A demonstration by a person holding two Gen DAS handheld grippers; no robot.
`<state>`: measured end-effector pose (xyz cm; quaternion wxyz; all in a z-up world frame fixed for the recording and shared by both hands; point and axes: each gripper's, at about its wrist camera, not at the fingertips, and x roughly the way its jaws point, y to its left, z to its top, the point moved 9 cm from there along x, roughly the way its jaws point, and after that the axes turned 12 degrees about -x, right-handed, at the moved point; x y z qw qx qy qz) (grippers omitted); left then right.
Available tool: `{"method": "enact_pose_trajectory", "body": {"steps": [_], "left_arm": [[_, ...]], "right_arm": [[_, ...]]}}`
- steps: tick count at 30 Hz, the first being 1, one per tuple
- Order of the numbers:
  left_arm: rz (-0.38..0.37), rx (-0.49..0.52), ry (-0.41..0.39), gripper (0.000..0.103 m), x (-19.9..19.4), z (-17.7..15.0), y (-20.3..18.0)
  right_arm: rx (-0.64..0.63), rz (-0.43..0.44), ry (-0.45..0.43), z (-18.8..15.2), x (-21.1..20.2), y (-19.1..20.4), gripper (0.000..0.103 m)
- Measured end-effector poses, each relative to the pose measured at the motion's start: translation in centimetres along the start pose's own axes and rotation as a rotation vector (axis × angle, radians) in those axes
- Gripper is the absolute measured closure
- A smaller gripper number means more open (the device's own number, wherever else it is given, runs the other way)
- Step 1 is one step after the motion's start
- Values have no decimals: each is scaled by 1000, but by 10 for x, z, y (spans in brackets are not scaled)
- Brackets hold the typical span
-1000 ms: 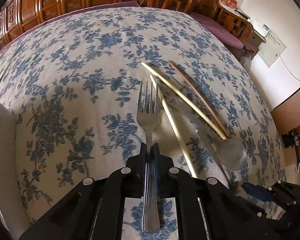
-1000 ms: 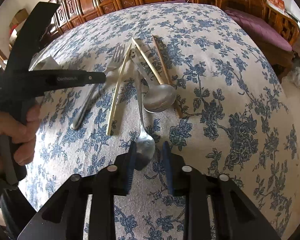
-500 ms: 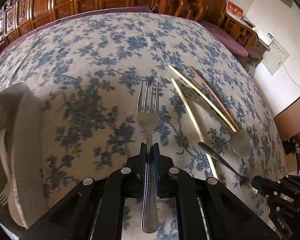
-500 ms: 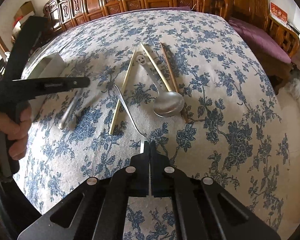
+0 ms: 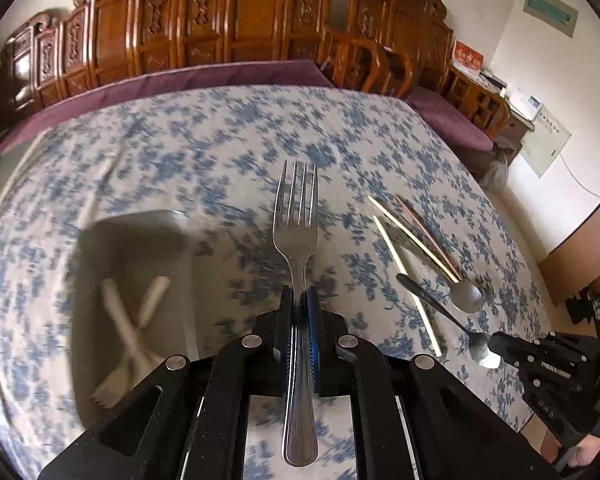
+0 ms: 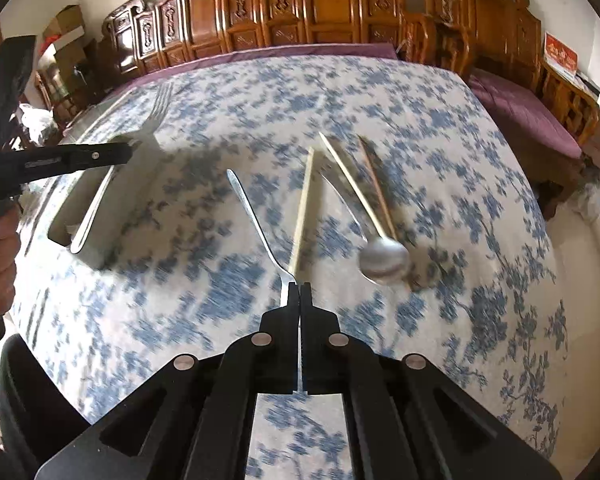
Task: Organize utensils
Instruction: 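Grasp the metal knife with the right tool while the left tool holds the fork, then carry the metal fork into the grey tray and open the left tool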
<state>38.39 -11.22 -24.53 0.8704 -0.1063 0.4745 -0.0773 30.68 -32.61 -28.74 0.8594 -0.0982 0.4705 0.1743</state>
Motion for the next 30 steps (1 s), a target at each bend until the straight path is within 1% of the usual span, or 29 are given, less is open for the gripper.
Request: {"method": "enact_pose_trajectory", "body": {"steps": [6,14,20,27,30], "left_arm": [[50,-16,-24,97,-25,9,43],[110,-39,-12,97,-29,11,90],[136,-64,21,97,-11,9,114],[148,-69,53,97,13,8,126],[144,-67,83,97,23,6,129]], "right_arm": [[-25,27,-29,27,0,33,102],[-52,59,-44,54,3,70,101],[-72,71,-40,66,6,91,101],[-81,74,-30,75,15,104,101],[-83,77,-22,76,21,108,101]]}}
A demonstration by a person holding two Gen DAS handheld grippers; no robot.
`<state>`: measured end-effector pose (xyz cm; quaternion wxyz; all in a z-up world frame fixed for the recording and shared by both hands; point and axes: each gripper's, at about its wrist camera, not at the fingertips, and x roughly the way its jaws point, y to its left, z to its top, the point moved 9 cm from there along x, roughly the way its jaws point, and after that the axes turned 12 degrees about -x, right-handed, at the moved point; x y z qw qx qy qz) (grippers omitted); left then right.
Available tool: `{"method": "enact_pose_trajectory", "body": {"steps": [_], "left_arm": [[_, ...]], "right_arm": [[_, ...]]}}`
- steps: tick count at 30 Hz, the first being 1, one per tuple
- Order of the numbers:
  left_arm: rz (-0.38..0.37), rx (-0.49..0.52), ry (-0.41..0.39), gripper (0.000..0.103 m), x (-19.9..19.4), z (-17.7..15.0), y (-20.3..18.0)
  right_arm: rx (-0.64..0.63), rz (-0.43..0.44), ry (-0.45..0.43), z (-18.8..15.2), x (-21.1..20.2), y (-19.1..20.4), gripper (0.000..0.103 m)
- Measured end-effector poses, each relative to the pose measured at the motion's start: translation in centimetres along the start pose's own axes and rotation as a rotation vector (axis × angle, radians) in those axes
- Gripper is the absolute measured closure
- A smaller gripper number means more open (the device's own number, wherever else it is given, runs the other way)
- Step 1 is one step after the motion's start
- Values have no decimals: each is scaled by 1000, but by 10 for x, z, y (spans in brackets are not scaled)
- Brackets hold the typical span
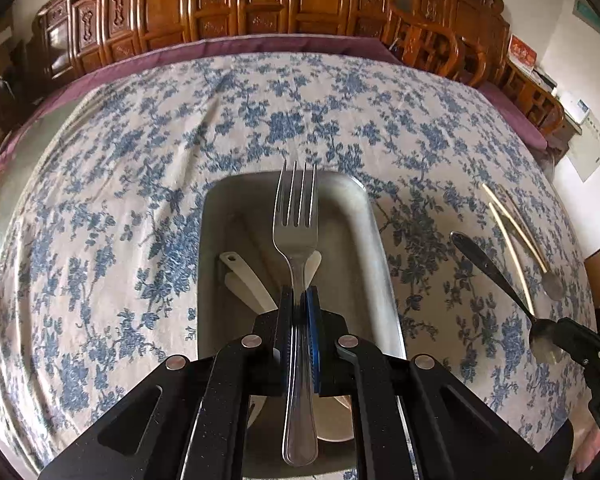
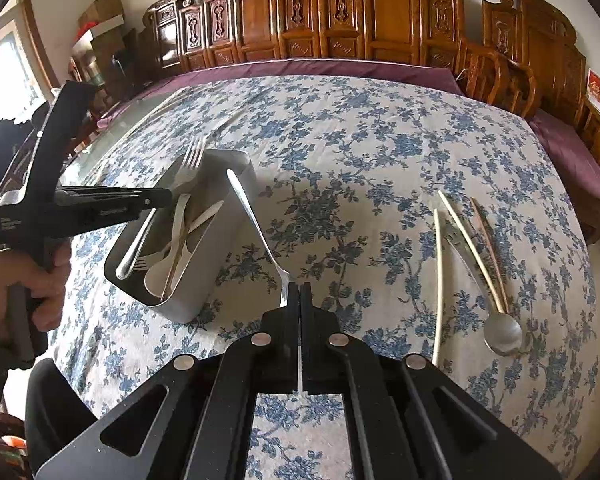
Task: Organize utensils
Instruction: 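Carry the metal fork into the grey tray and open the left tool, then carry the metal knife into the grey tray and open the right tool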
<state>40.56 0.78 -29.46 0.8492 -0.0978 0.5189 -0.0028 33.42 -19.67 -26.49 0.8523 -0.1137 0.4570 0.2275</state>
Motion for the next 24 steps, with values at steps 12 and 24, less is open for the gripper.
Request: {"method": "enact_pose_trajectory", "body": {"steps": [12,24], "left_arm": [[-6,-4,-27,82,-16,-1,24],[11,15,-105,75,-70,-15,77]], "right_arm": [[-13,9,8,13,15,23,101],[-38,-5,27,43,41,72,101]]}}
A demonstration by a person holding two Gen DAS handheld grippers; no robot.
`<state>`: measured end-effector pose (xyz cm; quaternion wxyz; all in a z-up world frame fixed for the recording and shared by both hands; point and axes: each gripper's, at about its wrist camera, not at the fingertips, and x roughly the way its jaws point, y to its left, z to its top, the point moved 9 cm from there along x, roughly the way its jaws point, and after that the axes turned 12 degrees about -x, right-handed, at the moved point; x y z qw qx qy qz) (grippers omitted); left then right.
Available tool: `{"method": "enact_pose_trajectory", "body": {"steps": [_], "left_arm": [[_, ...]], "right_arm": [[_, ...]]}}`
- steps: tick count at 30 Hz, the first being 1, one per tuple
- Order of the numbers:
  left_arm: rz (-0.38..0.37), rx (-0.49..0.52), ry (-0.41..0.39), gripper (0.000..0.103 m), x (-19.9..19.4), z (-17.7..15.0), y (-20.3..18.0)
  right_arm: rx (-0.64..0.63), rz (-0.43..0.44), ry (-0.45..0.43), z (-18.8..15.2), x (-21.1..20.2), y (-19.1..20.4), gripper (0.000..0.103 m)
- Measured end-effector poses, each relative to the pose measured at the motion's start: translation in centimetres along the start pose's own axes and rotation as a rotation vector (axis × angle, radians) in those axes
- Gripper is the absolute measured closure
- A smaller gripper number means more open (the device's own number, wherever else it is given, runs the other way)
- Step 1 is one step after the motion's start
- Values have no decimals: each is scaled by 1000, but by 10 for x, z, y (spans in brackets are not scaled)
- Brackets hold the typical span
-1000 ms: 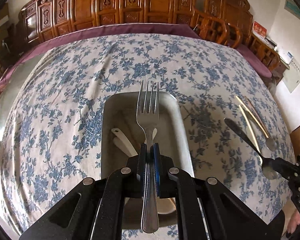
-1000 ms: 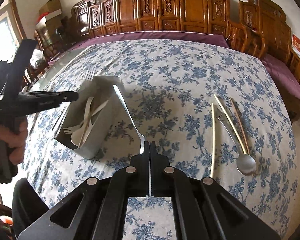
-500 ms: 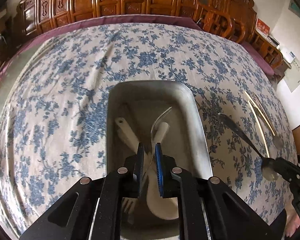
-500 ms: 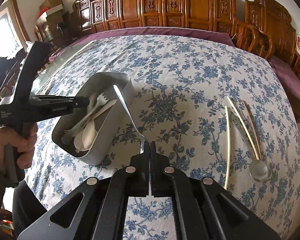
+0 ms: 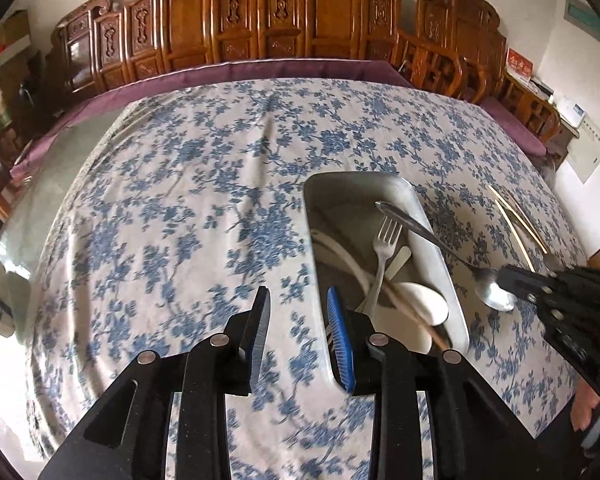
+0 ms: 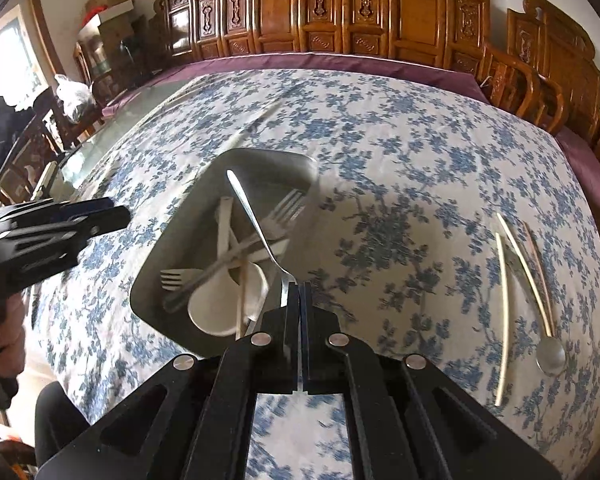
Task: Organize utensils
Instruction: 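Carry the metal knife into the grey tray and open the right tool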
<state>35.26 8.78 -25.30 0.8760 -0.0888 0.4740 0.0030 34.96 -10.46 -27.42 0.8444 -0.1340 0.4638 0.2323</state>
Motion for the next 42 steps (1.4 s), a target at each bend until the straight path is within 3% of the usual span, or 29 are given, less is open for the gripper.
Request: {"method": "enact_pose_trajectory", "body": {"steps": [16,23,28,34,36,42], "left_arm": [[0,-38,-22,74,-19,-5,36],[6,-40,-31,73,-24,-3,40],[3,-35,-38,68,-27,-1,37],[11,-26,-44,64,-31,-1,32],[14,-19,-51,58,-34,0,29],[9,-4,-57,56,-39,0,15]], "right_arm": [[-79,-76,74,29,45,42,100],[-91,58,32,27,39,66,95],[-109,102,16,21,35,75,93],[-93,141,-10,20,29,74,92],[-92,132,-20,20,24,70,92],[-82,127,-72,15,0,49,91]]}}
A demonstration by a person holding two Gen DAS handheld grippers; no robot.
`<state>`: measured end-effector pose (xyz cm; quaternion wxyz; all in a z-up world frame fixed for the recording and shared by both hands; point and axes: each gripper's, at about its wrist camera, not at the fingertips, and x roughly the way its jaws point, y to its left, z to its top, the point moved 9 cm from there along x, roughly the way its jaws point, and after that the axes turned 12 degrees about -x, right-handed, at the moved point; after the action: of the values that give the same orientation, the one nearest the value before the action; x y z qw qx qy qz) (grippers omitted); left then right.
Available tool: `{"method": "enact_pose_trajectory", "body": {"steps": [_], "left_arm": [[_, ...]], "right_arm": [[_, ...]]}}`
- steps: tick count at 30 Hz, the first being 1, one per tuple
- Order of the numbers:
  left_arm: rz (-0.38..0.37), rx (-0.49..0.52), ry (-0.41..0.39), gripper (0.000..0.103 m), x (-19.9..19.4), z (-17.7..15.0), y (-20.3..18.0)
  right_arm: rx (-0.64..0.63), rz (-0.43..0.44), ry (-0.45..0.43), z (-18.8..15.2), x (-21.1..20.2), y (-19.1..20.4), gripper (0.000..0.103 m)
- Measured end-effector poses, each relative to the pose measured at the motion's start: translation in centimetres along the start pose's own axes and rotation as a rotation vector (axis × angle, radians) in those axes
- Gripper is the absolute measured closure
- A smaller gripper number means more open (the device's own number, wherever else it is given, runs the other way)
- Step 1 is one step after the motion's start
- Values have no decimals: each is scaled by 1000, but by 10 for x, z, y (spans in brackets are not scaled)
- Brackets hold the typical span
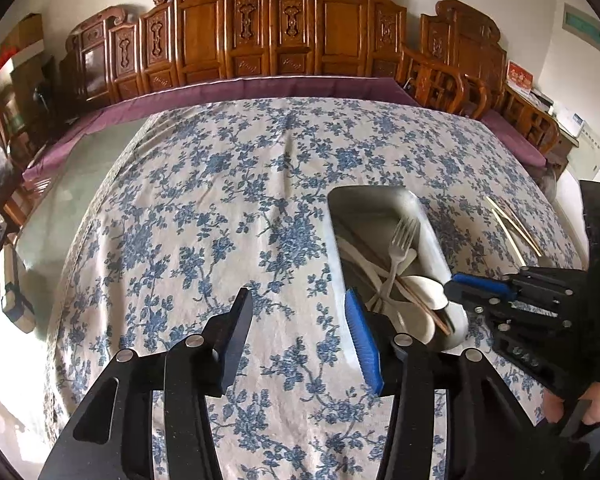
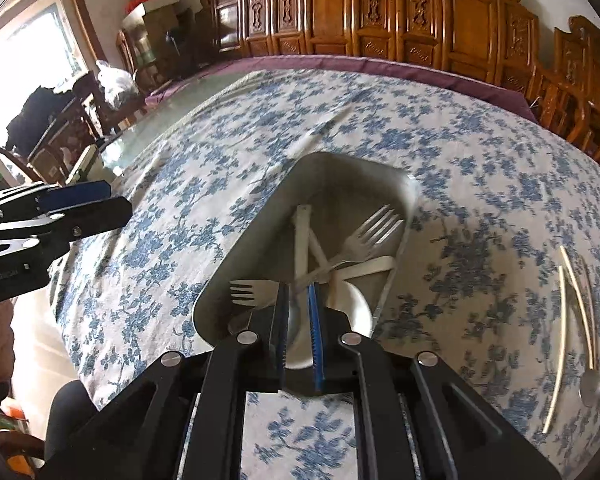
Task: Organize utensils
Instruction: 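Carry the metal knife into the grey tray and open the right tool, then return the right tool to the pile and grasp the metal spoon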
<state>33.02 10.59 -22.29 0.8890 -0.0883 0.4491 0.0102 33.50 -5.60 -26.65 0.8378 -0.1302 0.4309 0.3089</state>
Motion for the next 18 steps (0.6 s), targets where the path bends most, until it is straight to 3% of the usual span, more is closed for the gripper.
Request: {"method": "enact_pose_trajectory", "body": {"steps": [3,9,12,14,16,18], "left_arm": [[-11,9,-8,44,-2,0,-12],[-36,32,-1,39,-2,-4,-42],[-60,50,-5,28,-2,-7,-63],[-75,62,0,28,-1,-11,-78],[-87,75,6,28,2,-15,-93],[-104,91,11,28,6,-20,-111]], "right_arm": [[-1,3,-33,-5,-18,-10,85],[19,0,-81,-23,-56,-33,81],[22,-27,-88,-41,-72,-48,80],[22,-58,-84,-58,-82,-64,77],[27,-89,-82,-74,-90,-82,67],[38,-123,-79,-89,-97,-101,65]]}}
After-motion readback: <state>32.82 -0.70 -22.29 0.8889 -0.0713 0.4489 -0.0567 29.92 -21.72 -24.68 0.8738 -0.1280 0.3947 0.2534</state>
